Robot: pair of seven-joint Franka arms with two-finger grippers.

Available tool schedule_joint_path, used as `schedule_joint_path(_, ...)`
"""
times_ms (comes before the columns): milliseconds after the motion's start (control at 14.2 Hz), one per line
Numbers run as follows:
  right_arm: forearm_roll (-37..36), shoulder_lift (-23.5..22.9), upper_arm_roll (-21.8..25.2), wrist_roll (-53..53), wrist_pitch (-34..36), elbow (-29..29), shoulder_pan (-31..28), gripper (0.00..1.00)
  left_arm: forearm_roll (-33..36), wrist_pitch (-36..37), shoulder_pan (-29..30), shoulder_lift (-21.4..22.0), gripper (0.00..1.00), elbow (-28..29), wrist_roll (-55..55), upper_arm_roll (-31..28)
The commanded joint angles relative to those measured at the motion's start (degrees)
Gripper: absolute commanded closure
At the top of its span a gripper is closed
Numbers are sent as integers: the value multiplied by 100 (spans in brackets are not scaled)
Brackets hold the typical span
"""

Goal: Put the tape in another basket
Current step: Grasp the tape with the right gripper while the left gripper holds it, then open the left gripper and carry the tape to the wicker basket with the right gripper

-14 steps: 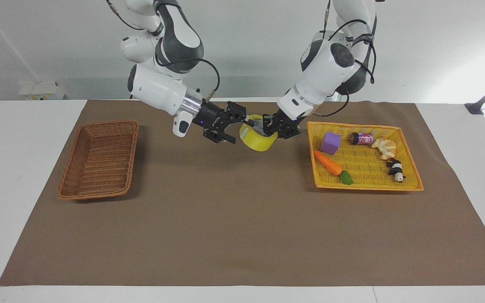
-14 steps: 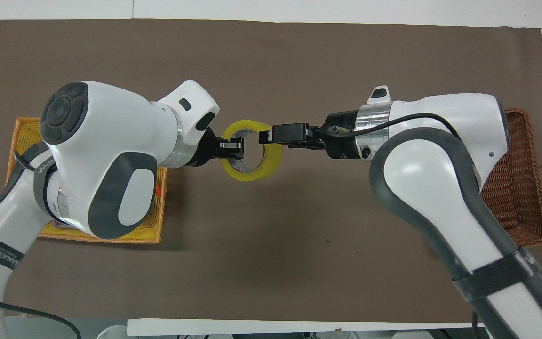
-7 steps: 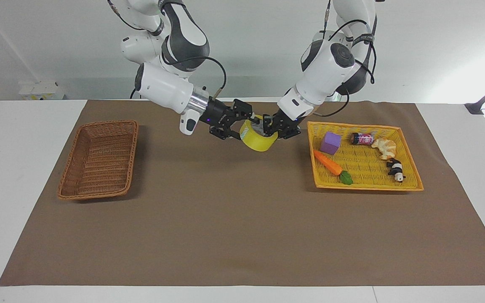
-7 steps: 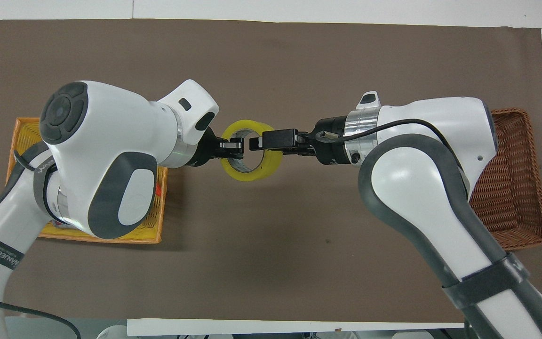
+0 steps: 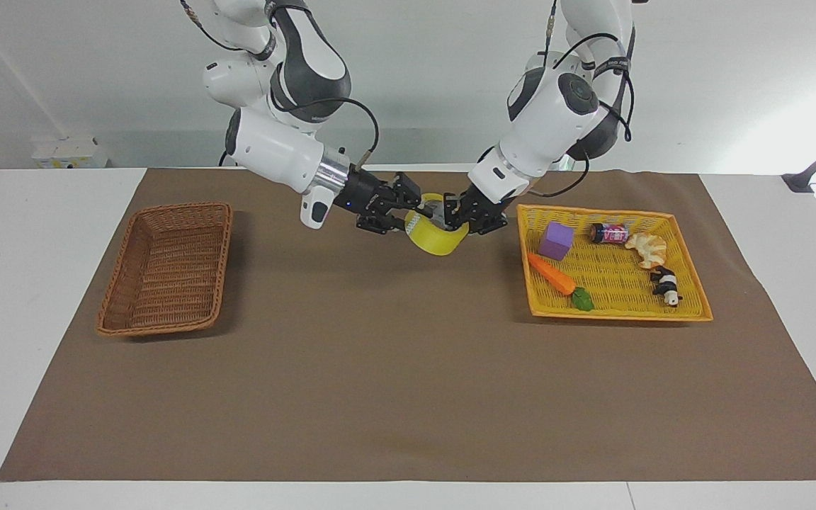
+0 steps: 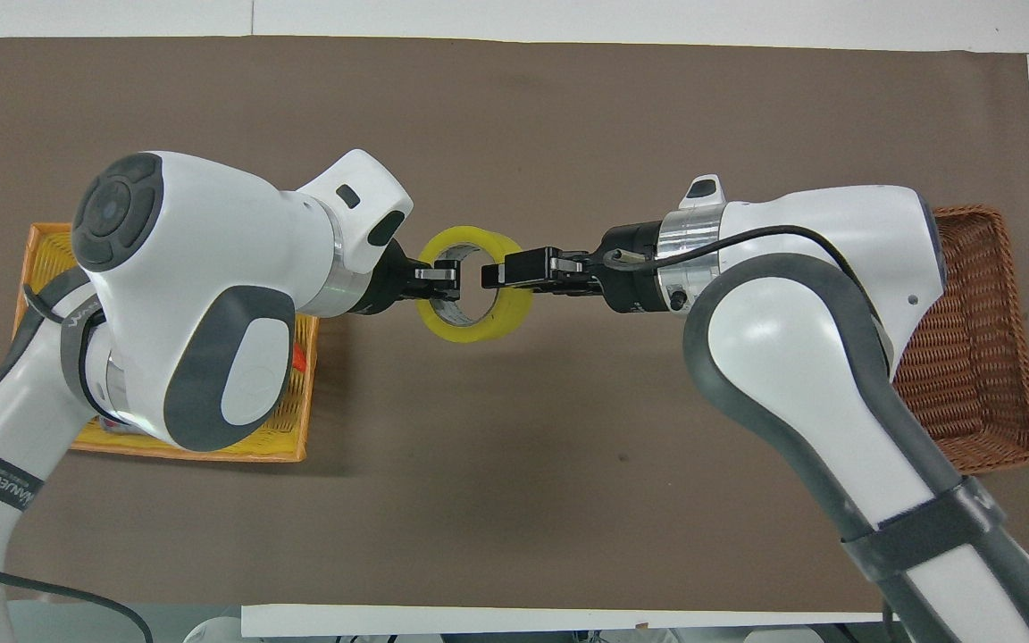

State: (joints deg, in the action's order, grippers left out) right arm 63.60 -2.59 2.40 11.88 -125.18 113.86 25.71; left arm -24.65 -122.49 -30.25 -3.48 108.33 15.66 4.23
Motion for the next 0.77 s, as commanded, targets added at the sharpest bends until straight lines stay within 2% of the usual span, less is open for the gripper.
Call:
schedule_joint_path(0,65,136,-29,-71,125,93,-83,100,-92,5,-7,5,74,-58,33,-10)
schedule_joint_path(70,65,145,-20,-63,187,93,-118,100,-92,14,-50,22,32,-67,156,-19)
schedule_joint_path(140,56,145,-20,-63,239,93,-145,100,-40,23,-59,40,6,-119,348,-19)
schedule_joint_path(281,30,154,-20,-36,388,84,-285,100,-31,215,1,179,1,-224,491,-27)
schedule_joint_path(491,-14,180,-3,8,775,75,-575,100,135,1224,255,347,1,-637,447,-133)
schedule_joint_path(702,-294,224,-3,541,1652,66,-1434,100,294,2007,879,496,1,-1067,438,-159)
